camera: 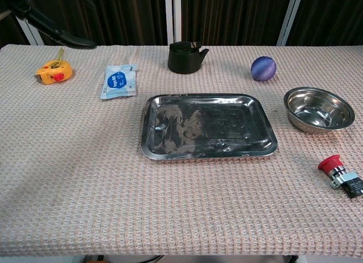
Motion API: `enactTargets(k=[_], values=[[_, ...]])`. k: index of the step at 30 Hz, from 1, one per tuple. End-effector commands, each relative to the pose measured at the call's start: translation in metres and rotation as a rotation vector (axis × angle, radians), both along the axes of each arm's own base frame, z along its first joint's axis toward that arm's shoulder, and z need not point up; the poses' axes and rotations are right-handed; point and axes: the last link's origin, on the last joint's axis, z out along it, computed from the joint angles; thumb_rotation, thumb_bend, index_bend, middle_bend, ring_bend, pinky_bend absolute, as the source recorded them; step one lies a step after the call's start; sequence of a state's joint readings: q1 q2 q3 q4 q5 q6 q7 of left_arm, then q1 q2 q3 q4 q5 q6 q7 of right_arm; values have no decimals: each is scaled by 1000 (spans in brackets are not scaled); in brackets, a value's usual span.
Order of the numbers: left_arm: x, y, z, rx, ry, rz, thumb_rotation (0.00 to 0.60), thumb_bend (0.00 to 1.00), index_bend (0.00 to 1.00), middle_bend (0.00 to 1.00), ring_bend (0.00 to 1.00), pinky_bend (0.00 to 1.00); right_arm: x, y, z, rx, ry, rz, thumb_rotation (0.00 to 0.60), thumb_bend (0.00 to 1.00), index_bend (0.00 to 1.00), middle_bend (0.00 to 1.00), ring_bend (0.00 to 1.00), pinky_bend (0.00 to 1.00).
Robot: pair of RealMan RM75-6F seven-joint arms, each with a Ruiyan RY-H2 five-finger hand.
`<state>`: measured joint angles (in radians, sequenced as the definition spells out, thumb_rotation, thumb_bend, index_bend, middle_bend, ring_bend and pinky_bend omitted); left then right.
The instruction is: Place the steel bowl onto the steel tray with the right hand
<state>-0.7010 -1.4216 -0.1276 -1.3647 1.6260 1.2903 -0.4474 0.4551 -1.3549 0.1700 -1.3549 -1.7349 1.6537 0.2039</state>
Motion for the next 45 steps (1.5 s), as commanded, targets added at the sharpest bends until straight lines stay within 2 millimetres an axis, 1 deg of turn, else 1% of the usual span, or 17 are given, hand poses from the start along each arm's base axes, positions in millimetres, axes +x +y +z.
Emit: enactTargets(k=[1, 5, 6, 9, 14, 18, 23, 26, 28, 30, 36, 39, 43, 45], values=[[-5, 1, 2, 18, 14, 12, 600, 41, 163, 149, 166, 283, -20, 6, -2, 38, 135, -101, 600, 385, 10, 36, 0, 0], [-18, 1, 8, 67, 79, 43, 600, 41, 164, 149, 152, 235, -48, 13, -10, 108, 286, -228, 600, 376, 27, 21, 0, 0], [-25, 0, 10, 88, 112, 59, 600, 41, 168, 149, 144, 222, -58, 16, -13, 129, 327, -271, 600, 373, 27, 16, 0, 0], [-36, -5, 15, 118, 163, 92, 600, 41, 175, 149, 131, 208, -75, 21, -20, 173, 380, -347, 600, 367, 33, 4, 0, 0], [-50, -13, 19, 129, 173, 137, 600, 42, 176, 148, 125, 204, -92, 26, -29, 229, 438, -410, 600, 342, 137, 0, 0, 0], [-57, -16, 21, 126, 166, 153, 600, 42, 176, 149, 125, 204, -102, 28, -37, 276, 506, -468, 600, 309, 147, 0, 0, 0], [-58, -16, 19, 123, 156, 150, 600, 42, 177, 149, 125, 204, -106, 29, -48, 287, 542, -501, 600, 221, 147, 0, 0, 0], [-57, -16, 19, 124, 151, 145, 600, 42, 178, 149, 125, 204, -106, 29, -55, 299, 549, -501, 600, 205, 147, 0, 0, 0], [-57, -16, 19, 126, 148, 141, 600, 42, 180, 149, 124, 204, -105, 28, -59, 295, 537, -497, 600, 194, 164, 0, 0, 0], [-58, -15, 20, 130, 144, 140, 600, 42, 183, 149, 125, 204, -104, 26, -65, 278, 531, -487, 600, 179, 214, 0, 0, 0], [-60, -14, 23, 141, 141, 143, 600, 42, 184, 149, 125, 204, -97, 21, -90, 216, 537, -412, 600, 176, 350, 0, 0, 0], [-62, -14, 25, 144, 141, 147, 600, 42, 184, 149, 125, 204, -95, 18, -102, 204, 538, -391, 600, 176, 374, 0, 0, 0], [-64, -14, 27, 146, 139, 153, 600, 42, 184, 149, 125, 204, -92, 14, -113, 189, 527, -373, 600, 182, 397, 0, 0, 0], [-65, -14, 27, 146, 138, 155, 600, 42, 185, 149, 125, 204, -91, 12, -118, 179, 521, -359, 600, 224, 438, 0, 0, 0]])
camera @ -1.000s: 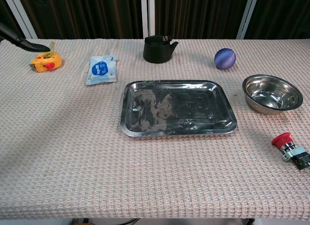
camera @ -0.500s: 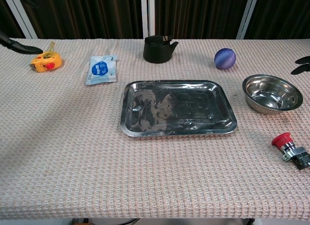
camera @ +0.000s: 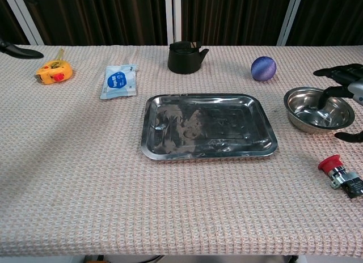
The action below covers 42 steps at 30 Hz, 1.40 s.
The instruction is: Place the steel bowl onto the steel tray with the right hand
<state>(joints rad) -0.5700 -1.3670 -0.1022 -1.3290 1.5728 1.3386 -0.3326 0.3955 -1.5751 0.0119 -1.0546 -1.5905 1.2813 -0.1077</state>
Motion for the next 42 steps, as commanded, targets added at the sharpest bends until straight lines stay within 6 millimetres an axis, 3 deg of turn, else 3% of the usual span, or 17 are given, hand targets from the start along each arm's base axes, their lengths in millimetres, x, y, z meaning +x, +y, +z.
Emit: enactTargets(k=[1, 7, 14, 25, 35, 42], values=[[-1, 0, 0, 0, 0, 2, 600, 42, 185, 149, 125, 204, 4, -3, -8, -11, -13, 31, 600, 257, 455, 0, 0, 0], [-3, 1, 0, 3, 0, 6, 600, 52, 186, 149, 124, 199, 2, -5, -18, 3, -10, 51, 600, 446, 555, 0, 0, 0], [-4, 1, -1, -4, 1, 9, 600, 54, 187, 149, 125, 199, -1, -3, -19, 2, -16, 58, 600, 558, 656, 0, 0, 0], [-7, 2, -2, -7, -2, 14, 600, 54, 187, 149, 124, 199, 7, -2, 5, -126, -101, 134, 600, 588, 741, 0, 0, 0], [-19, 0, 14, 35, -20, 40, 600, 54, 187, 149, 125, 199, 50, -8, 12, -166, -168, 298, 600, 590, 784, 0, 0, 0], [-37, -1, 29, 68, -33, 90, 600, 54, 188, 149, 125, 199, 106, -20, -28, -40, -181, 418, 600, 589, 787, 0, 0, 0]])
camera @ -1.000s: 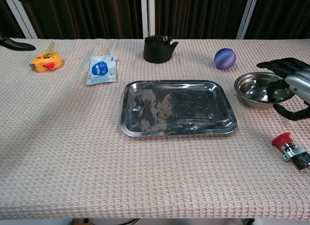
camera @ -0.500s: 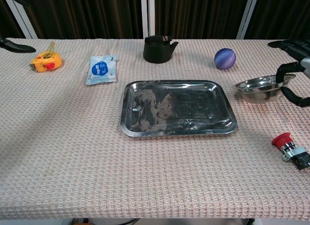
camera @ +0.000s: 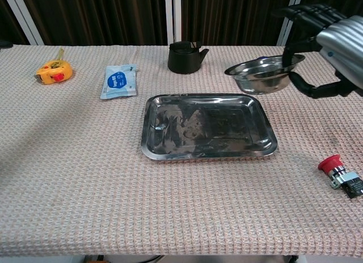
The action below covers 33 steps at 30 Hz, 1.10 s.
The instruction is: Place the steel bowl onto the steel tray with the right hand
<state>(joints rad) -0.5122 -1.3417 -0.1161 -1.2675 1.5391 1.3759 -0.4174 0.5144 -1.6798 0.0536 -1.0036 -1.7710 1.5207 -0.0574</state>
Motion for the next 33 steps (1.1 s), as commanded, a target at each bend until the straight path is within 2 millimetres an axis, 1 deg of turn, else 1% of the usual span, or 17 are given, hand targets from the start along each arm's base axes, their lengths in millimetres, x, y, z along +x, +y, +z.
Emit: enactTargets(k=[1, 5, 8, 14, 15, 17, 20, 22, 25, 27, 28, 29, 31, 33], values=[[-6, 0, 5, 8, 7, 16, 600, 54, 188, 149, 125, 199, 27, -4, -26, 67, 20, 54, 600, 590, 787, 0, 0, 0], [-12, 0, 12, 22, 7, 32, 600, 54, 190, 149, 125, 199, 43, -11, -51, 114, 51, 72, 600, 590, 789, 0, 0, 0], [-14, 0, 16, 29, 3, 33, 600, 54, 190, 149, 125, 199, 47, -15, -64, 125, 70, 74, 600, 590, 791, 0, 0, 0], [-13, 0, 14, 23, 2, 29, 600, 55, 190, 149, 125, 199, 44, -16, -81, 149, 103, 63, 600, 589, 792, 0, 0, 0], [-13, 0, 14, 22, 1, 28, 600, 54, 190, 149, 125, 199, 43, -15, -83, 160, 102, 59, 600, 582, 789, 0, 0, 0], [-13, 1, 13, 20, -1, 28, 600, 54, 190, 149, 125, 199, 41, -13, -86, 193, 91, 43, 600, 536, 753, 0, 0, 0], [-13, 1, 12, 20, -1, 26, 600, 54, 190, 149, 125, 199, 37, -12, -88, 229, 84, 18, 600, 453, 675, 0, 0, 0], [-13, 1, 12, 18, 0, 26, 600, 54, 190, 149, 125, 199, 35, -12, -87, 240, 86, 8, 600, 377, 602, 0, 0, 0], [-13, 1, 11, 16, -4, 20, 600, 54, 191, 149, 125, 199, 34, -11, -87, 256, 79, -5, 600, 257, 448, 0, 0, 0], [-12, 1, 10, 14, -1, 16, 600, 54, 192, 149, 125, 199, 33, -11, -87, 270, 74, -16, 600, 179, 301, 0, 0, 0], [-12, 1, 10, 12, 4, 15, 600, 54, 192, 149, 125, 199, 33, -11, -86, 275, 72, -20, 600, 170, 266, 0, 0, 0], [-12, 1, 9, 10, 9, 16, 600, 54, 192, 149, 125, 199, 33, -11, -86, 278, 71, -25, 600, 156, 191, 0, 0, 0], [-12, 2, 7, 5, 12, 18, 600, 54, 192, 149, 125, 199, 32, -11, -84, 288, 69, -36, 600, 128, 93, 0, 0, 0], [-12, 3, 7, 4, 9, 21, 600, 54, 192, 149, 125, 199, 32, -10, -82, 297, 64, -45, 600, 97, 29, 0, 0, 0]])
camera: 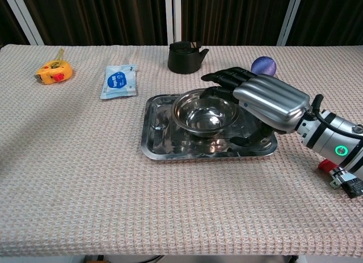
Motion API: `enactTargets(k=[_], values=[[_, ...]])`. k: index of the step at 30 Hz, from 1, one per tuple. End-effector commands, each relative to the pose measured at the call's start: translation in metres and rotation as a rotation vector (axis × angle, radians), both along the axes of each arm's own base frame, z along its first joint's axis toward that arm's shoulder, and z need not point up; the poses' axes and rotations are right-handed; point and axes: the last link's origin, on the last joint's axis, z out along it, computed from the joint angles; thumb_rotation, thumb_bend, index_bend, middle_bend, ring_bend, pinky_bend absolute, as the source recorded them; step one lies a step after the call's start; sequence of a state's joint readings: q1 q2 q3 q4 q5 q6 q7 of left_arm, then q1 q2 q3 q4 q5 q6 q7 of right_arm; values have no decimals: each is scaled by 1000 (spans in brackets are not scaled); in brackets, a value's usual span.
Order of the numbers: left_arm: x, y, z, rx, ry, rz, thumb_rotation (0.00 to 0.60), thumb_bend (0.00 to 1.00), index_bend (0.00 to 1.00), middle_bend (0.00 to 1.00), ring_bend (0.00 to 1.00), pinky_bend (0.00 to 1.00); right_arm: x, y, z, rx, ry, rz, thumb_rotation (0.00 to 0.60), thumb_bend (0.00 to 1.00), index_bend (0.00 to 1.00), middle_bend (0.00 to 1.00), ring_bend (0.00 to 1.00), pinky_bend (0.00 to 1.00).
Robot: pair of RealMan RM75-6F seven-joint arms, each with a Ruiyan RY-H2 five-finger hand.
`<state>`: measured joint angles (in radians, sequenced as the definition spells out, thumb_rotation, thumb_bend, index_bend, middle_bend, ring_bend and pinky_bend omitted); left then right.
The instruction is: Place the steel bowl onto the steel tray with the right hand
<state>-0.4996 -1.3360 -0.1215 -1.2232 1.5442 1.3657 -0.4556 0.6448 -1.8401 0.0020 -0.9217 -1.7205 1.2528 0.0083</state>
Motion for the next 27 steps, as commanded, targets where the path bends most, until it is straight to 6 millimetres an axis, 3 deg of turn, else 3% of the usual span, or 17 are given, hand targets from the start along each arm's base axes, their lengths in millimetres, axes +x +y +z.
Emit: enactTargets(k=[1, 4, 8, 10, 13, 16, 18, 21, 24, 27], values=[[0, 1, -1, -1, -3, 3, 600, 54, 192, 149, 125, 199, -2, 0, 4, 12, -3, -18, 600, 89, 16, 0, 0, 0], [0, 1, -1, 2, -4, 3, 600, 54, 192, 149, 125, 199, -3, 3, 14, -5, -16, -16, 600, 84, 0, 0, 0, 0], [0, -3, 3, 17, 0, -3, 600, 54, 192, 150, 125, 199, -17, 20, 53, -74, -62, -17, 600, 95, 0, 0, 0, 0], [-1, -6, 6, 28, 8, -6, 600, 54, 192, 150, 125, 199, -34, 31, 80, -130, -63, -44, 600, 109, 0, 0, 0, 0], [-6, -17, 12, 56, 38, -2, 600, 54, 192, 150, 125, 199, -76, 43, 125, -239, -35, -192, 600, 126, 0, 0, 0, 0], [-30, -43, 17, 144, 202, 12, 600, 54, 197, 150, 125, 199, -127, 57, 172, -375, -58, -399, 600, 147, 0, 0, 0, 0], [-51, -62, 18, 203, 326, 50, 600, 55, 212, 155, 125, 199, -154, 67, 192, -443, -66, -497, 600, 158, 0, 0, 0, 0], [-82, -98, 17, 179, 374, 168, 600, 49, 199, 171, 124, 199, -186, 83, 212, -503, -62, -612, 600, 160, 0, 0, 0, 0], [-104, -131, 20, 134, 393, 277, 600, 35, 156, 135, 96, 196, -201, 95, 218, -510, -49, -652, 600, 160, 0, 0, 0, 0], [-111, -151, 20, 111, 393, 318, 584, 27, 133, 91, 67, 191, -204, 100, 215, -494, -33, -642, 600, 159, 0, 0, 0, 0]])
